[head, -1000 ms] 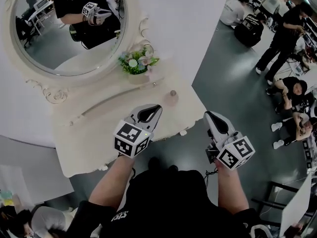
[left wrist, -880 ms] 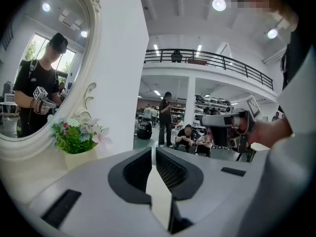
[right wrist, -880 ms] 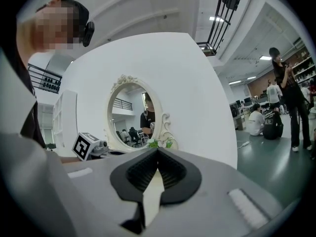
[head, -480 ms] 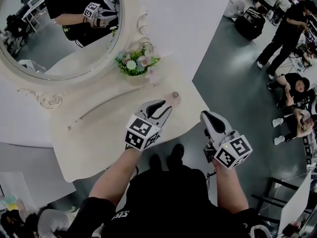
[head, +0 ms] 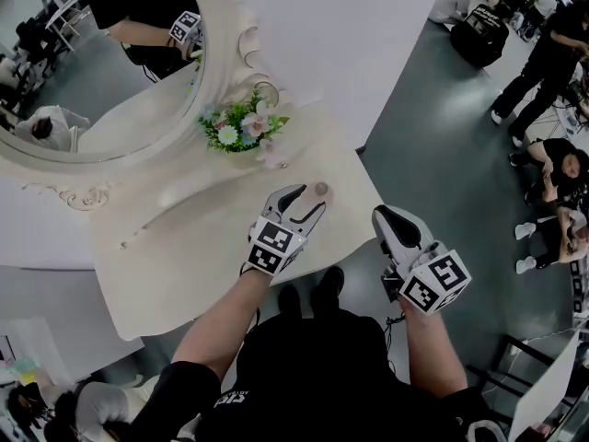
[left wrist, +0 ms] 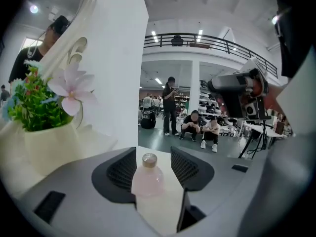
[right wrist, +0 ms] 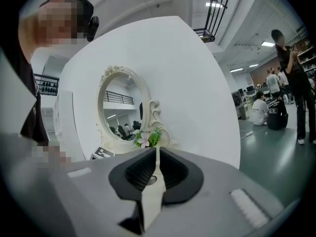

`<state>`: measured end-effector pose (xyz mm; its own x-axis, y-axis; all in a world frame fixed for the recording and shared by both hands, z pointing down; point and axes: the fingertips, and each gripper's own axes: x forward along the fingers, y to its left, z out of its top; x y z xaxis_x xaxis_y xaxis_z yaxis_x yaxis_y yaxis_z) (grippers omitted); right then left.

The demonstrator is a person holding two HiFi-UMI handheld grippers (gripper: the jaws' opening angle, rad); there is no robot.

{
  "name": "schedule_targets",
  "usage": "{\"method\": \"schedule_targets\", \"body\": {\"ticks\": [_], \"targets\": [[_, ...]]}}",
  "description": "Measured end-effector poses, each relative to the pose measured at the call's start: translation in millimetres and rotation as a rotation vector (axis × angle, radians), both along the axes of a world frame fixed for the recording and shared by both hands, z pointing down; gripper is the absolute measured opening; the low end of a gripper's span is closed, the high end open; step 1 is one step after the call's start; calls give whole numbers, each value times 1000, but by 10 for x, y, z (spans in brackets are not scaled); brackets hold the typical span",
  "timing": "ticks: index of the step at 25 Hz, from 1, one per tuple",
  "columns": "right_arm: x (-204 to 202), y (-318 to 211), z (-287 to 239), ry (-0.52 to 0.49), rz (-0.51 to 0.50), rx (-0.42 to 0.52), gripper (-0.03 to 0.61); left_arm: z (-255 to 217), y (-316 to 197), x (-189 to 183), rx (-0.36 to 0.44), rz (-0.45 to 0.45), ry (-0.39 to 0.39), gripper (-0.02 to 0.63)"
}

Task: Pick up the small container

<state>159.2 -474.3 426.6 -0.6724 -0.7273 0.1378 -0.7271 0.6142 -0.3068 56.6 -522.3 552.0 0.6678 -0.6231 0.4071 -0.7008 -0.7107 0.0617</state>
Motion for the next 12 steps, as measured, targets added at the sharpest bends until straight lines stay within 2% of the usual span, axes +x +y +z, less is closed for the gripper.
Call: {"method": "schedule_targets", "body": {"ticks": [12], "targets": [[156, -153, 151, 22, -15, -48, 35, 536, -269, 275, -53, -3, -16, 218]]}}
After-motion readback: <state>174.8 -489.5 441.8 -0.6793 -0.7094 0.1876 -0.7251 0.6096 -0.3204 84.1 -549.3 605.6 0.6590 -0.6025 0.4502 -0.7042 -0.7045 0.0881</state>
